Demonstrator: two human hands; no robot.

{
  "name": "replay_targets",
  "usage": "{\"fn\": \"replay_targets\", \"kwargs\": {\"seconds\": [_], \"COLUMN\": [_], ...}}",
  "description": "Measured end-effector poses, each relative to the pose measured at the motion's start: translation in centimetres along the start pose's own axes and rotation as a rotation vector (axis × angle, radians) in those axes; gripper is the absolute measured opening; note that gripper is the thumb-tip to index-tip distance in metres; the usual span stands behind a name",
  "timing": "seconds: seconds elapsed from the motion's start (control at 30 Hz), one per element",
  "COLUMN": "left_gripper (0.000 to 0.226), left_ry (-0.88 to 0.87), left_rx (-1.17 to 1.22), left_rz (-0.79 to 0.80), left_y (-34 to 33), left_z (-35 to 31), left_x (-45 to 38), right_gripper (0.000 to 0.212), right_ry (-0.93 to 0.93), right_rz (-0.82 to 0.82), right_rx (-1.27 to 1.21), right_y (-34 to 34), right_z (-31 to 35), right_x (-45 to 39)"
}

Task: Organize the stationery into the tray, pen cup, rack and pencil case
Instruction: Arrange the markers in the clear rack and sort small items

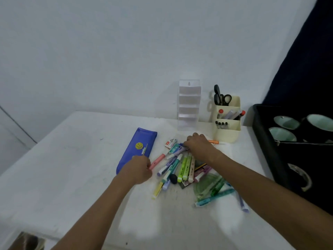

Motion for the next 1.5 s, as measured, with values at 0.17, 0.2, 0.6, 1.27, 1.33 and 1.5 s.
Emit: {"fn": "replay_targets", "kwargs": {"seconds": [0.17, 0.2, 0.6, 1.27, 1.33, 1.5], "left_gripper": [0.019, 0.019, 0.022, 0.032, 0.034, 0.037], "left_ry": [-0.048, -0.097, -0.455, -0.425, -0.404, -0.386], "left_rx": [0.152, 0.186, 0.323, 0.183, 0.131, 0.053], "left_rz": [-0.188, -0.243, -0.828, -0.672, -0.645, -0.509], "left_y": [4.1, 5.7, 24.5, 21.6, 21.1, 19.9], "left_z": [-0.2, -0.7, -9.5, -11.7, -11.9, -13.3], "left_x": [0.3, 0.4, 1.5, -8.2, -9.3, -11.6], "right_gripper": [0.026, 0.027, 0.021, 0.008, 0.009, 0.026], "right_ry": [-0.066, -0.084, -0.344, -0.3, -0.283, -0.286], "right_rz": [-0.035, -0.083, -0.546, -0.752, -0.74, -0.608], "right_rx": [-0.415, -0.504, -0.903, -0.654, -0.647, -0.728], "right_y": [1.4, 2.5, 17.1, 16.7, 16.3, 14.5], "right_z": [-0.6, -0.9, -8.9, -10.2, -10.0, -9.5], "right_x": [0.7, 1.0, 3.4, -0.9, -1.9, -4.6]}}
Point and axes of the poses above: each hand's wrist, its own x-axis away from the middle knuckle, its own y-axis out of the back of the hand, z = x × y, the point moved 9 cm from there along -x, towards the middle knuckle, and after that the axes turned 5 degrees about -y, right-handed, at the moved point
